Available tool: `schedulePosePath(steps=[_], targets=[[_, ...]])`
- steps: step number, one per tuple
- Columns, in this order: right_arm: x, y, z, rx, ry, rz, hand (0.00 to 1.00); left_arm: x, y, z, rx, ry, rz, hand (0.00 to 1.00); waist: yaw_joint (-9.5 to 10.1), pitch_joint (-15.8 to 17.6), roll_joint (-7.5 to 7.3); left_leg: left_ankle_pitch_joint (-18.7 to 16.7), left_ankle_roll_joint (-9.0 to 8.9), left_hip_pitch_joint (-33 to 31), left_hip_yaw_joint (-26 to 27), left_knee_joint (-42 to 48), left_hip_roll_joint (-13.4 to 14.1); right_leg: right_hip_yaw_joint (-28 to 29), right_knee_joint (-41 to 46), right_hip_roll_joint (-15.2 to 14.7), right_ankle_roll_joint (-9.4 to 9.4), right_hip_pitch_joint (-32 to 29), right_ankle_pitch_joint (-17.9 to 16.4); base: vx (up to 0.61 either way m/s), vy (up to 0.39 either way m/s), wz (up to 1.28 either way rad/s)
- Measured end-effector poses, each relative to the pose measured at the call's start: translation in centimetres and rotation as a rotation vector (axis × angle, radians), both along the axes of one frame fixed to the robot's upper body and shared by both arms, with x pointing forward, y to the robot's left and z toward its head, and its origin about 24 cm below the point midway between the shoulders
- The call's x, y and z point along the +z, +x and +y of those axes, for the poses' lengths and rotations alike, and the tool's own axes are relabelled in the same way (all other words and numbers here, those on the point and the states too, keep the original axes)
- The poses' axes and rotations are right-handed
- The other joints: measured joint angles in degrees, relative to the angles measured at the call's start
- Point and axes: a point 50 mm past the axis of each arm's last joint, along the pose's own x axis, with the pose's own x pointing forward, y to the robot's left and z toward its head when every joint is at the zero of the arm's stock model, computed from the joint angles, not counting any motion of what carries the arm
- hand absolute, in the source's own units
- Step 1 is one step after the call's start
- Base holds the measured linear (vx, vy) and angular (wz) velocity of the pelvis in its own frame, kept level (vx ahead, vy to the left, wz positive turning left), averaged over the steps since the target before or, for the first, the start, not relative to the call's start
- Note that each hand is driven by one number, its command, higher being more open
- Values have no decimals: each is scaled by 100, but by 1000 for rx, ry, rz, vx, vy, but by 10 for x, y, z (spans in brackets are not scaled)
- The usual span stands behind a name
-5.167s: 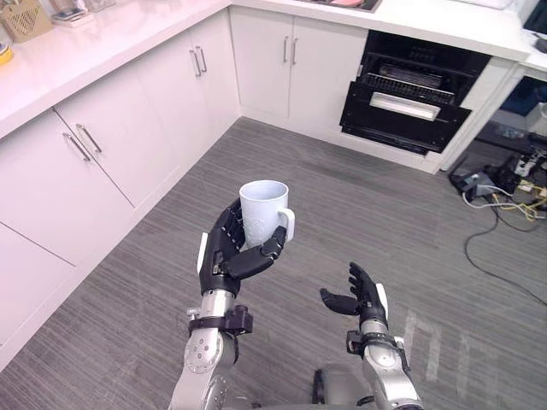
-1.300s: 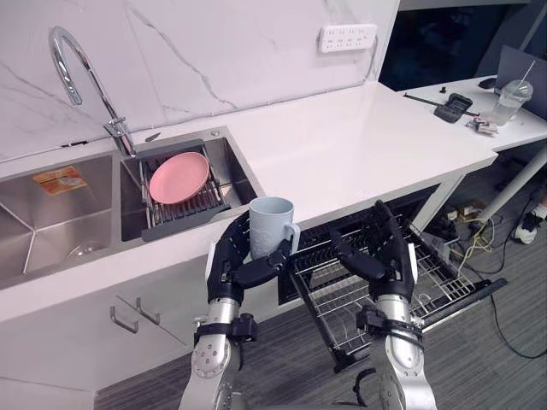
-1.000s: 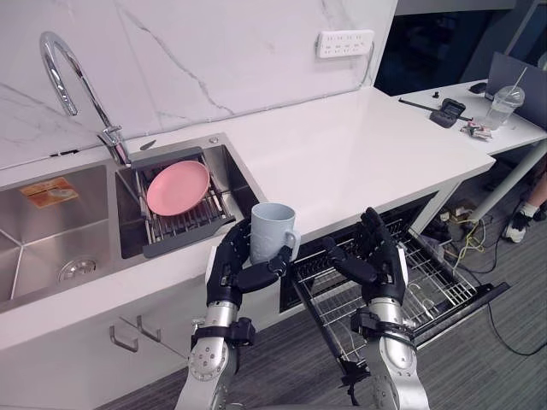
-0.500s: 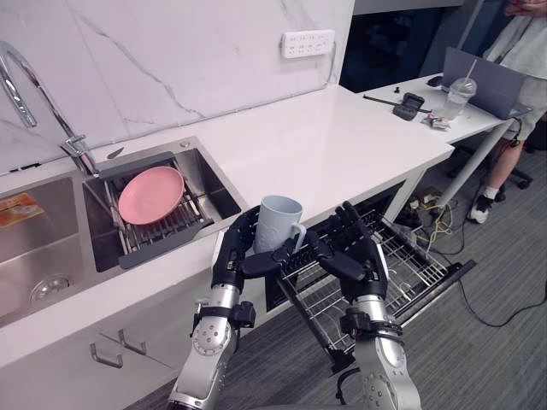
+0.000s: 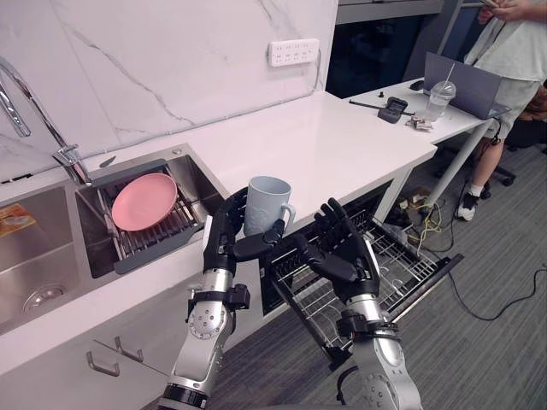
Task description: Walk over to the sink, pick up the cup, carry it to the dishwasher, place the cup inside the dishwasher, then close the dishwasher door
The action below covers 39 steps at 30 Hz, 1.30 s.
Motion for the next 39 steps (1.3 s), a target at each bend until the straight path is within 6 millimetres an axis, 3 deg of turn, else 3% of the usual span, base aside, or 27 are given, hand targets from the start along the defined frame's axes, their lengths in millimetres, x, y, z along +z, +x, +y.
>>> schedulePosePath(steps=[15,32,33,39], targets=[[11,10,9,45,-9,-55,90,-5,-5,-27,-131,-3,19,30,-28,-170,35,157,14,-13,-97,-203,-27,-78,-54,2,-12,-16,28,-12,-7,3],[8,19,6,20,33,-22,90,-4,-9,-43,-206,12,9,30,-7,-250,34,321,3,-35,-251,-401,-49,-231,-46,0,-14,-43,27,-11,-7,4],[7,19,6,19,44,-20,30,-3,-10,-44,-208,13,6,30,1,-251,34,322,3,-36,-251,-401,-49,-232,-46,0,-14,-43,27,0,0,0],[8,20,0,7,76,-24,30,5,-10,-52,-233,45,-36,30,64,-263,24,325,-2,-53,-276,-402,-53,-257,-46,-5,-14,-43,27,-2,0,2]])
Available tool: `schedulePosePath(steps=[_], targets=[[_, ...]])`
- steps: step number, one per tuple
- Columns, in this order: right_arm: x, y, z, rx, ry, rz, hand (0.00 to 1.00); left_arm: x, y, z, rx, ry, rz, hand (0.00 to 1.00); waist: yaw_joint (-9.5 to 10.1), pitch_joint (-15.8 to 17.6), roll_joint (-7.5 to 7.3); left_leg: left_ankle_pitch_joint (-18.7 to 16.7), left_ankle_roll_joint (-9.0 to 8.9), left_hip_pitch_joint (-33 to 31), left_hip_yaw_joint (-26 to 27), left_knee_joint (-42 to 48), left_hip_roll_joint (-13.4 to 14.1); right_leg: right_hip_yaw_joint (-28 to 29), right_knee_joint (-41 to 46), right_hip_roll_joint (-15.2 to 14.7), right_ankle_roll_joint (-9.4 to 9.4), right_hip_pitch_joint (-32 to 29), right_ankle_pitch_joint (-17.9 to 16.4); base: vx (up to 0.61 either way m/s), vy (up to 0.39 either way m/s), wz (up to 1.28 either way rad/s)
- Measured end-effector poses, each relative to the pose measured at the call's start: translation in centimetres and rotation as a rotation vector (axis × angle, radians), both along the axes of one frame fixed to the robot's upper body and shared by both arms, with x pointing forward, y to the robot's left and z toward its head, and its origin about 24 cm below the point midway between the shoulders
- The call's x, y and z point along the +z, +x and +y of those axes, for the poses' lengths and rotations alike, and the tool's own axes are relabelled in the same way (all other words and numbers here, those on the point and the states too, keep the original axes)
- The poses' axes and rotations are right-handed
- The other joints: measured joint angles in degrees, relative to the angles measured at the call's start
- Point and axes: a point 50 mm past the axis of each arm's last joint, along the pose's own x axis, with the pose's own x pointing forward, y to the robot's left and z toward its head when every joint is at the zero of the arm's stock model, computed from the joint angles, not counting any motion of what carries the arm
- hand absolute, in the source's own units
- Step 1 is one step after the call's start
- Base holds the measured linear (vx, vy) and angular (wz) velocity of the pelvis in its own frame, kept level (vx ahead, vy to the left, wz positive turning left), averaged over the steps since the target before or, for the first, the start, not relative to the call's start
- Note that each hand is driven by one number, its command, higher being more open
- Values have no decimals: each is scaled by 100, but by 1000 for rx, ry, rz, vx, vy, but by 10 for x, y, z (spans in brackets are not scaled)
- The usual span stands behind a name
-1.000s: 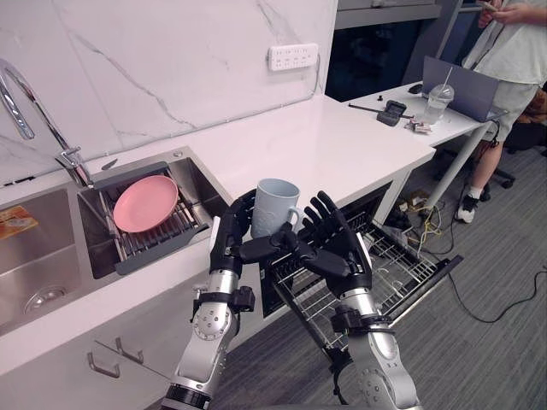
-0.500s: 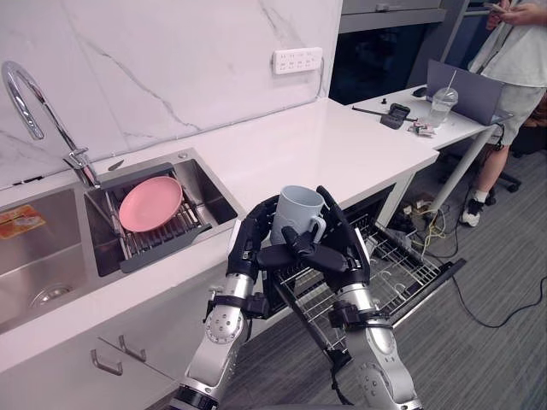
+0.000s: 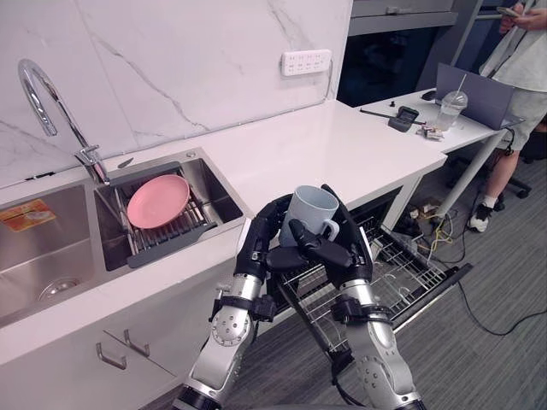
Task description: Walk over to the sink, pick up the cup, carry it to the dishwasher, place the cup inside the dishwasher, then close the dishwasher door
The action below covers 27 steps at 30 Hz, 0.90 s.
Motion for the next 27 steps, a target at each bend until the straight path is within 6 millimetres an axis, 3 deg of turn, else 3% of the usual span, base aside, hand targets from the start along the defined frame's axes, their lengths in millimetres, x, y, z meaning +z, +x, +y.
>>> schedulePosePath(steps=[9,10,20,25,27], targets=[[7,7,-9,-32,64,-47,30,14,3,-11,-25,6,-66,30,23,-55,-23,26,3,-38,-48,-4,-5,-45,12,-6,-1,6,0,-2,-1,2],[8,7,-9,-33,65,-50,30,15,3,-11,-26,5,-68,90,20,-63,-35,27,2,-38,-48,-4,-6,-45,14,-7,-1,5,0,0,0,0],[14,10,-18,-94,88,-75,30,29,-4,-21,-93,-22,-126,90,32,-75,-62,29,2,-18,-43,-2,-10,-37,30,-11,-1,14,0,0,0,0],[25,10,-18,-116,107,-126,30,39,-7,-11,-66,-52,-168,90,32,-69,-72,27,0,28,-33,-19,-6,-27,30,-7,-1,42,0,0,0,0],[26,11,-26,-175,103,-128,30,43,-10,-2,-28,-72,-191,90,45,-60,-85,25,-2,48,-29,-33,-7,-24,30,-9,-1,42,0,0,0,0]])
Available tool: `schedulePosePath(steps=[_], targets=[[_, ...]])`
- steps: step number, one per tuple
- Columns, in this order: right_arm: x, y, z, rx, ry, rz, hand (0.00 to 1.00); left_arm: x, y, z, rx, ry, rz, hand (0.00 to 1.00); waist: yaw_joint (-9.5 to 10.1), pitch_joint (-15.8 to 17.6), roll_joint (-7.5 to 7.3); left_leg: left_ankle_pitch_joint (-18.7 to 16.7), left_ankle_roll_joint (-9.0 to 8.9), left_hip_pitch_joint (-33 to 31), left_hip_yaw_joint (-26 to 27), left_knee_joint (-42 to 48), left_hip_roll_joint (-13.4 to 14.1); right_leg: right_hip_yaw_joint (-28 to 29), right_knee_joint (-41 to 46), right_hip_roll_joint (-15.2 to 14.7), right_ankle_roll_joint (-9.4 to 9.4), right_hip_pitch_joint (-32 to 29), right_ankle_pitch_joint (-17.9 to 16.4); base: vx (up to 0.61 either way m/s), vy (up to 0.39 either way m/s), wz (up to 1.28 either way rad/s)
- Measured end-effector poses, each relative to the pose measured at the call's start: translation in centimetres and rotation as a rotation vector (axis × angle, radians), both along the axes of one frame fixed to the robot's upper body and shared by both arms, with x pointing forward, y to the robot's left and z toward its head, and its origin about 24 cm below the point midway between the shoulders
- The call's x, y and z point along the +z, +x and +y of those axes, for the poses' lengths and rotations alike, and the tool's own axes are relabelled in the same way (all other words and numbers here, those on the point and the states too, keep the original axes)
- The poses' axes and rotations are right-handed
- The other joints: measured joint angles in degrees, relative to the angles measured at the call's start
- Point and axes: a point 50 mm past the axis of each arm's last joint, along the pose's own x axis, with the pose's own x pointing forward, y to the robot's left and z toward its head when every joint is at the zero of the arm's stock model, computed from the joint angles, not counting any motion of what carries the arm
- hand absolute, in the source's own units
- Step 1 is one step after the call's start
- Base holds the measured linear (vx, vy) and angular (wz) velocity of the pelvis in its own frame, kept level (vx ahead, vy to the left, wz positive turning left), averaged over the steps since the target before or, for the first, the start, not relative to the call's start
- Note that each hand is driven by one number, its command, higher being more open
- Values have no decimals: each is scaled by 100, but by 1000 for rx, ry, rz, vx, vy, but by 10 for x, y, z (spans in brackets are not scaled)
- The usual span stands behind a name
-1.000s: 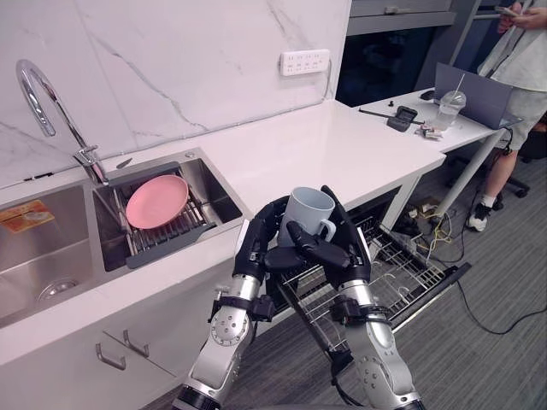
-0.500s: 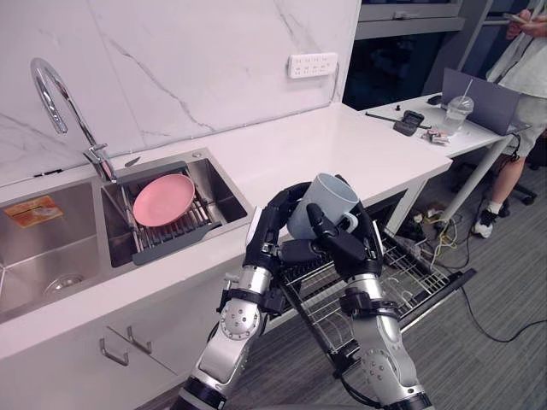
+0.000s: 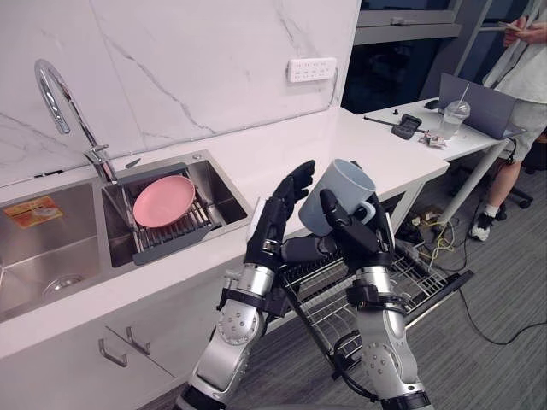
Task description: Walk over to the sink, pick up the cup, carry it to the dishwasher, place the cup inside the dishwasher, then close the dishwasher door
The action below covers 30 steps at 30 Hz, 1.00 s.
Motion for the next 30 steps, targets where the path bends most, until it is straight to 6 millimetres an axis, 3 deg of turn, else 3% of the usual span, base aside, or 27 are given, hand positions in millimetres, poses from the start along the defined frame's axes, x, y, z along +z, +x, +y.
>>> schedulePosePath(steps=[7,15,18,24,30], targets=[[-1,-1,-20,-107,-1,14,30,-8,-2,23,73,-57,40,90,-1,25,-12,-5,-7,5,12,-23,1,7,-22,1,1,-1,0,0,0,0],[-9,-15,-30,-157,-94,62,30,-34,-22,29,29,-86,169,90,8,164,-23,-17,-19,2,24,-65,3,21,-31,5,2,0,0,0,0,0],[-22,-26,-32,-163,-158,134,30,-54,-32,36,42,-83,261,90,14,206,-17,-25,-25,2,43,-68,12,36,-32,10,3,-8,-1,0,0,-1],[-37,-45,-43,-202,-238,233,30,-112,-58,58,123,-57,552,90,99,298,-20,-65,-49,34,125,-21,55,72,-10,32,-1,4,-8,-5,-1,-5],[-43,-58,-52,-241,-267,280,30,-144,-78,72,193,-6,710,90,160,334,-9,-185,-58,17,144,158,108,63,93,23,-2,16,-71,-5,-1,-1]])
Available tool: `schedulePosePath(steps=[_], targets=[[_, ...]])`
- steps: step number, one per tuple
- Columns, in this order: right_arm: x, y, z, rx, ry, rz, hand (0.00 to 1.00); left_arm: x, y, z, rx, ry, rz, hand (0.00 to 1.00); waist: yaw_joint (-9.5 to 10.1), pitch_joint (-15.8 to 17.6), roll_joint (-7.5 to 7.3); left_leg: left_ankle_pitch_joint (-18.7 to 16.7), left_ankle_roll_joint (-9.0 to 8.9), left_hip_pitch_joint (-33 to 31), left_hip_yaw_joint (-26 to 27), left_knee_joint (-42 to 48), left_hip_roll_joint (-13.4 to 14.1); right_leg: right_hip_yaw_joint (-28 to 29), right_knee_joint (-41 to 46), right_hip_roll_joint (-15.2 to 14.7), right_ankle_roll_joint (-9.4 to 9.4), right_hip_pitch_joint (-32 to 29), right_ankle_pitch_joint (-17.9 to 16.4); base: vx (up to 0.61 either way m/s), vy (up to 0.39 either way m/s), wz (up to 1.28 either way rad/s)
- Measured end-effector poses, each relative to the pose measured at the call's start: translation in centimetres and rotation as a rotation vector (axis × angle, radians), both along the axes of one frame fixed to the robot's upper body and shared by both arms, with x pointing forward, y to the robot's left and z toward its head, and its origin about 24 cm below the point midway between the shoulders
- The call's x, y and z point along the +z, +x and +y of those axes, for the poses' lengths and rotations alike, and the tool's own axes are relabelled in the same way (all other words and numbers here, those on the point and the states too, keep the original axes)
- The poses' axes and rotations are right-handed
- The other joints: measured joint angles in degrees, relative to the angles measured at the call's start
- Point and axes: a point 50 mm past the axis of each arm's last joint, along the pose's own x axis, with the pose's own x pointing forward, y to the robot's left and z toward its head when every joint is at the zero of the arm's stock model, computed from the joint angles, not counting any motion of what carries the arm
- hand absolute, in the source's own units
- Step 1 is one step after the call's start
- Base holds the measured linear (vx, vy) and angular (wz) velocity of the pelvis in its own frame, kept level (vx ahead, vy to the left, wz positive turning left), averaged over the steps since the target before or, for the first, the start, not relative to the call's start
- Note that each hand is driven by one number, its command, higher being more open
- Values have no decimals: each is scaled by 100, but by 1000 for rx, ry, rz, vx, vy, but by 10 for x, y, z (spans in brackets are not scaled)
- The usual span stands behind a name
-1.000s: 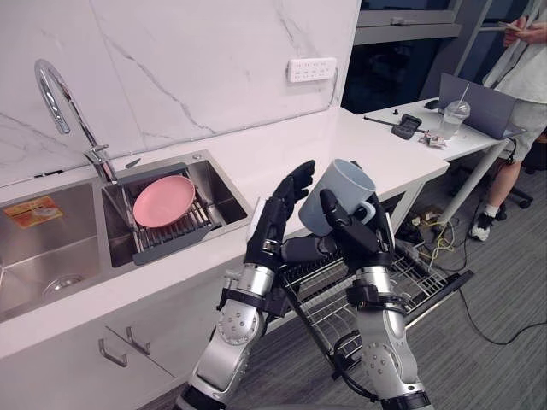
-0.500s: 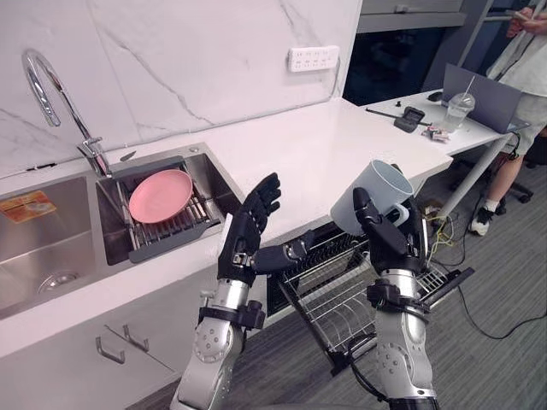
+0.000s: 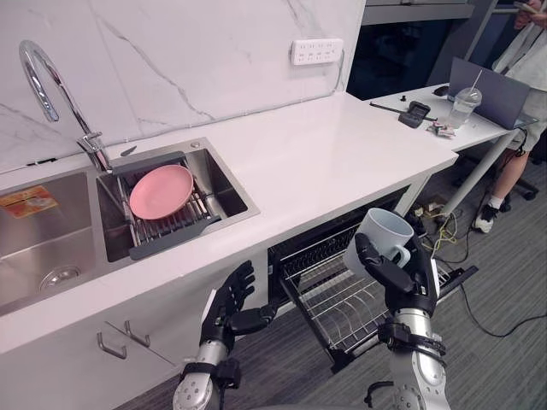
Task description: Walk over to the sink, pick up the cup, carry it to the dishwasher, place the cup inside the dishwasher, then close the dishwasher door
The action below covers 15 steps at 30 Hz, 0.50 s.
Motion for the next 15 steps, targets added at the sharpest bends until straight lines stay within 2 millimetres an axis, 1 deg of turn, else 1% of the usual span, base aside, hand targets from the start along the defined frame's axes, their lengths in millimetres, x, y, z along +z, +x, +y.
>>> schedulePosePath(steps=[1,2,4,5,8,10,12,13,15], targets=[[0,-1,0,0,-7,3,30,-3,-2,2,9,5,15,90,0,0,0,-11,0,-7,3,20,3,1,0,0,0,0,-1,0,0,0],[-1,-2,0,1,-27,13,30,-12,-6,6,26,22,58,90,-1,0,0,-37,1,-26,8,74,11,2,1,-1,-1,1,-2,0,0,0],[-1,-2,-1,-2,-41,18,30,-21,-11,10,46,28,105,90,-1,0,0,-56,-3,-44,11,113,18,2,2,-1,-1,0,-2,0,0,0],[-1,-2,-3,-10,-66,26,30,-30,-16,14,58,45,153,90,2,0,0,-62,-5,-47,14,121,20,2,2,-1,-2,0,-4,0,0,0],[-3,-4,-8,-36,-85,41,30,-42,-24,20,93,70,223,90,9,0,0,-82,-12,-52,17,140,24,2,9,-1,-2,-3,-15,0,0,0],[-10,-6,-14,-54,-112,83,30,-51,-31,25,125,89,277,90,11,1,-1,-104,-9,-50,24,165,27,8,59,0,-1,-20,-51,0,0,0],[-17,-8,-16,-62,-123,121,30,-56,-35,28,142,98,306,90,10,3,1,-123,-12,-55,41,197,33,26,60,1,-2,-23,-58,10,3,-5],[-26,-9,-17,-58,-142,165,30,-61,-40,30,154,108,339,90,12,5,12,-126,-15,-53,66,204,38,48,64,6,-2,-33,-60,10,3,-7],[-35,-9,-18,-48,-156,212,30,-68,-42,31,147,127,377,90,9,21,29,-126,-15,-69,80,196,36,61,85,6,3,-79,-67,-3,2,-6]])
